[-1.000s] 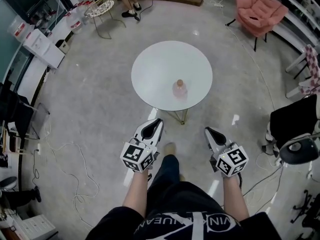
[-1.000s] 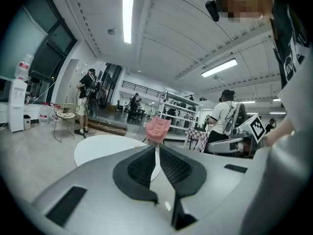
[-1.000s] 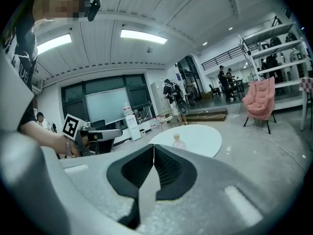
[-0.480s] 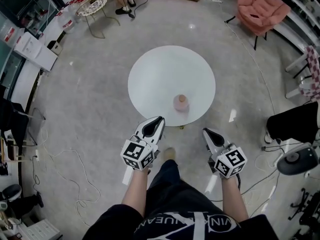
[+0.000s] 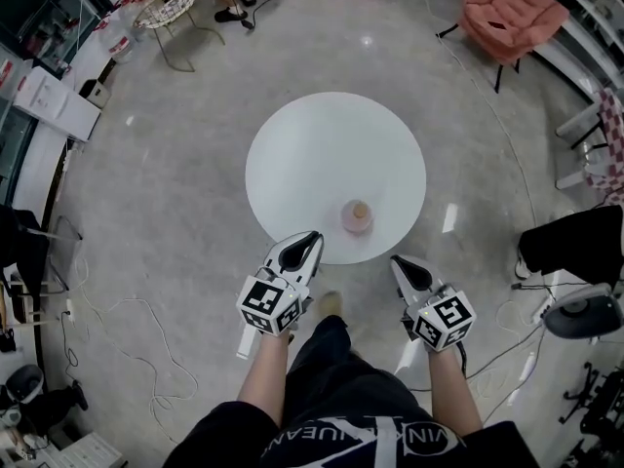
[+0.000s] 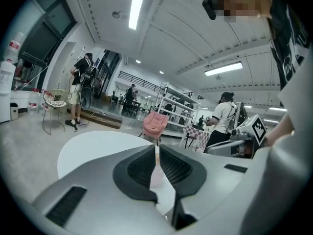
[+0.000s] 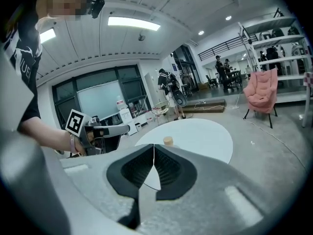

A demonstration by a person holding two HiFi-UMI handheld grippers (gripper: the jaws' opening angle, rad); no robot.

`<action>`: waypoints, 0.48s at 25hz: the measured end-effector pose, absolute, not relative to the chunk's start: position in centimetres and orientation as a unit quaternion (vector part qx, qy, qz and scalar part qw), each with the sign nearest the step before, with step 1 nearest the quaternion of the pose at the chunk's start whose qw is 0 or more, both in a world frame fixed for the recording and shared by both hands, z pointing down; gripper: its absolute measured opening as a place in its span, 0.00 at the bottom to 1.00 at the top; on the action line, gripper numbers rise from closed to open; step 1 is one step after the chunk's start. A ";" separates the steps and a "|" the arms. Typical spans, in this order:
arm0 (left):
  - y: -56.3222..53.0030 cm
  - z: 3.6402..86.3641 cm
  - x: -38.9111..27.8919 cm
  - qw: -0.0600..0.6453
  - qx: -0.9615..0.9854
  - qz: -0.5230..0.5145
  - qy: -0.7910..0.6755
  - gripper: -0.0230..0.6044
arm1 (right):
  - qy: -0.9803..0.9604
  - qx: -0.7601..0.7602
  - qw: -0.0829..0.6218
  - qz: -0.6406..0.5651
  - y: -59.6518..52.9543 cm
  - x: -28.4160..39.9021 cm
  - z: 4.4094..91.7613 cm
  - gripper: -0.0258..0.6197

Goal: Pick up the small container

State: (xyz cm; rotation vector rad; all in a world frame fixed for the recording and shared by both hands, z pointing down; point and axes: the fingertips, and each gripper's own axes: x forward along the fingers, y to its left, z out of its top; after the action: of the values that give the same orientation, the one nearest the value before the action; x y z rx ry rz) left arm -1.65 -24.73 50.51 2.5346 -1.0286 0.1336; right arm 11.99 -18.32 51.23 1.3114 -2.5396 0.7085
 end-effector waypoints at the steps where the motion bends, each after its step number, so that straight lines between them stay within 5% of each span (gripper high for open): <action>1: -25.1 50.7 -1.9 0.202 0.907 0.048 -0.367 0.08 | -0.858 0.443 0.101 0.240 -18.8 11.7 51.5 0.05; 12: -27.1 53.9 -2.3 0.219 0.906 0.055 -0.359 0.08 | -0.860 0.439 0.134 0.221 -22.6 10.1 54.4 0.08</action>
State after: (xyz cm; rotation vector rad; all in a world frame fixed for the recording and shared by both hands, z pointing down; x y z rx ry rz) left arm -2.27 -27.10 53.93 2.5068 -0.9929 0.1514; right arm 10.14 -22.63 54.39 1.2737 -2.4930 0.6419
